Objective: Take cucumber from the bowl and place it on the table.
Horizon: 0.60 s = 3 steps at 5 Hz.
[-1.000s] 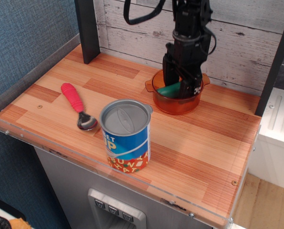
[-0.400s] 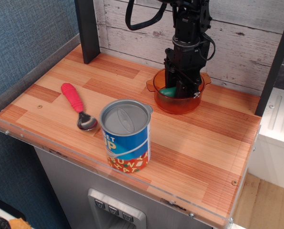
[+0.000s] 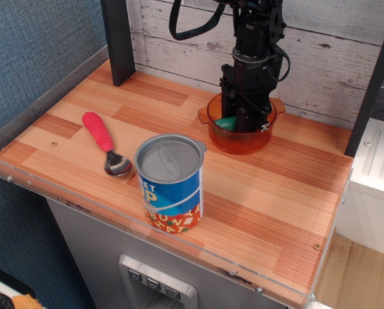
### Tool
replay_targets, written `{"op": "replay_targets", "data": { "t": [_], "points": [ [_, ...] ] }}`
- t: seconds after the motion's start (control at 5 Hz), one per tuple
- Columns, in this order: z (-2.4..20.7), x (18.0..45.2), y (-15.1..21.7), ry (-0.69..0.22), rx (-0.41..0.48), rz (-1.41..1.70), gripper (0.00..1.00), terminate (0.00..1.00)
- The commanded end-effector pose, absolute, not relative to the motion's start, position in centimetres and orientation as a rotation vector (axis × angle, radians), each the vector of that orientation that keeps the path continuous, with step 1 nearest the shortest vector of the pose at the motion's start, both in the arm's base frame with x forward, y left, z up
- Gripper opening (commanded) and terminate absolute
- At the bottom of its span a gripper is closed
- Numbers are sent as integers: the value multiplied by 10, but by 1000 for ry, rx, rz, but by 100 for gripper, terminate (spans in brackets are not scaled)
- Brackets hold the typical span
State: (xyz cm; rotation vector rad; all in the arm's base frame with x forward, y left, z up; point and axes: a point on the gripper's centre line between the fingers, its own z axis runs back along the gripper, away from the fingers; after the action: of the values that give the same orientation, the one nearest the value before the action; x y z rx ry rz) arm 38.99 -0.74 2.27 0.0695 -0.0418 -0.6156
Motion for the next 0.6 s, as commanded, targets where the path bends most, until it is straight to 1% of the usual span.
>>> {"op": "replay_targets", "data": {
  "t": [0.0, 0.2, 0.4],
  "points": [
    [86, 390, -14, -168, 114, -576, 0, 0],
    [98, 389, -6, -173, 120, -523, 0, 0],
    [99, 384, 14, -134, 114, -320, 0, 0]
  ]
}}
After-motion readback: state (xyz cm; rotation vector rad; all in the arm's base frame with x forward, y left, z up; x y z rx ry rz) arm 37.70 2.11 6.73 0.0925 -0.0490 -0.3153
